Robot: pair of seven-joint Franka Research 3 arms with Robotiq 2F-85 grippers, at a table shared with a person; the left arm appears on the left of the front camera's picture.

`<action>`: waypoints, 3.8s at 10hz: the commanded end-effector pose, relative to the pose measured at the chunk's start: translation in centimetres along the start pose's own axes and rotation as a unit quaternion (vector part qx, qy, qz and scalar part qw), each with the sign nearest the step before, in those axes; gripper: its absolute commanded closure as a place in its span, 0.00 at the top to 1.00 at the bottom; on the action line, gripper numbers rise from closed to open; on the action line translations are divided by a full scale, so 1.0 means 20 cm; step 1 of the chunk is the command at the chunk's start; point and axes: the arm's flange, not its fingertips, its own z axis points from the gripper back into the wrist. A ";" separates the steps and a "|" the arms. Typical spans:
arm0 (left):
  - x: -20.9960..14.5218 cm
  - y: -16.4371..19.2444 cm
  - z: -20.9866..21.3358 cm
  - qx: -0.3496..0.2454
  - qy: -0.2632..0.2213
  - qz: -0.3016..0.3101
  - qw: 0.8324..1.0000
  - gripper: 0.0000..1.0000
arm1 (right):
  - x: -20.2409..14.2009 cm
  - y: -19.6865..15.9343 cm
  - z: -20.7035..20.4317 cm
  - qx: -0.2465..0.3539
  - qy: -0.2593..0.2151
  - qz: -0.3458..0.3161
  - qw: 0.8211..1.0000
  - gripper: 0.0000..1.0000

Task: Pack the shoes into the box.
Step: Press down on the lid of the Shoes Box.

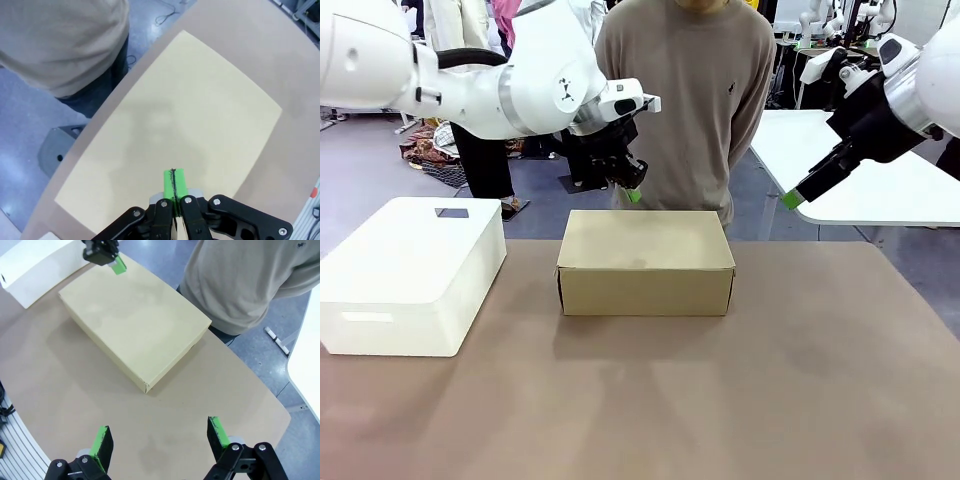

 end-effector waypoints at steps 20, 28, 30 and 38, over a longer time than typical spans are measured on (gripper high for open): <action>0.12 0.16 -0.23 0.026 0.030 0.026 0.999 0.00 | 0.01 0.00 0.00 0.000 0.004 -0.007 1.000 1.00; 0.12 0.16 -0.23 0.026 0.030 0.026 0.999 0.00 | 0.01 0.00 0.00 0.000 0.004 -0.007 1.000 1.00; 0.12 0.16 -0.23 0.026 0.030 0.026 0.999 0.00 | 0.01 0.00 0.00 0.000 0.004 -0.007 1.000 1.00; -0.18 0.07 0.04 0.085 0.065 0.003 0.994 0.00 | 0.01 0.00 0.00 0.000 0.004 -0.007 1.000 1.00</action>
